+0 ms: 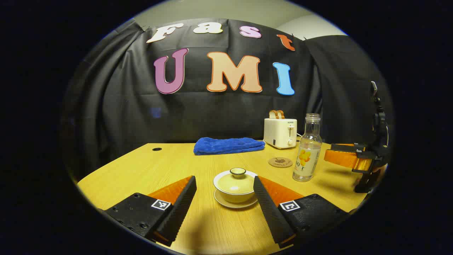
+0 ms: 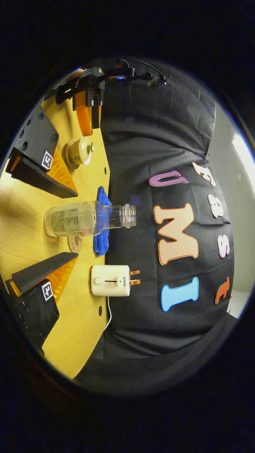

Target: Open the teacup lid with one hand, grasp the water bottle and pour water into the teacup with the other hand; after pouring, place the water bottle on the coaster and then close the teacup lid.

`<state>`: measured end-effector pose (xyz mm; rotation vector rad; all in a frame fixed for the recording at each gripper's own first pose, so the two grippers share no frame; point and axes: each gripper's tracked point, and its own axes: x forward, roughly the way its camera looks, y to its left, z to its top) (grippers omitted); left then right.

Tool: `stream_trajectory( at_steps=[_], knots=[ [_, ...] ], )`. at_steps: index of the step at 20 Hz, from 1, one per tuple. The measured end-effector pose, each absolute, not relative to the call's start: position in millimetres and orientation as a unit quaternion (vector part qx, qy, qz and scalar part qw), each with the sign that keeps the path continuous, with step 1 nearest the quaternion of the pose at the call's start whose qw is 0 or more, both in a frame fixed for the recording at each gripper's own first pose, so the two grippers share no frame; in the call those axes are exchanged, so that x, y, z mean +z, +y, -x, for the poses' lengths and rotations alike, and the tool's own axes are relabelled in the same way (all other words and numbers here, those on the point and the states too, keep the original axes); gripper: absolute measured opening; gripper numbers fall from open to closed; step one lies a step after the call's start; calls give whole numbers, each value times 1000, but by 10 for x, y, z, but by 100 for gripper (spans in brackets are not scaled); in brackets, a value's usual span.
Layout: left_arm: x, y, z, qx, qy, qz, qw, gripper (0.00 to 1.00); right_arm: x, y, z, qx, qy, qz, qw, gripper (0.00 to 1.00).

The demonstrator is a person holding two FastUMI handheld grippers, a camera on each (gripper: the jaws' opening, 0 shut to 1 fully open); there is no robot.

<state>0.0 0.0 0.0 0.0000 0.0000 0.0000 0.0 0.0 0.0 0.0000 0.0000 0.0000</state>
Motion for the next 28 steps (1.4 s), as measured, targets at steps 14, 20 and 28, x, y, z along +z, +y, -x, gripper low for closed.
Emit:
stream_trajectory(
  at_steps=[14,20,28],
  knots=[
    [161,101,-48,16,-50,7,999,95,138,-1,-50,-5,-37,16,999,97],
    [171,133,-63,23,-54,6,998,95,127,-44,-64,-17,-40,16,999,96],
    [179,87,-99,10,-54,5,998,95,132,-44,-64,-17,-41,16,999,96]
  ],
)
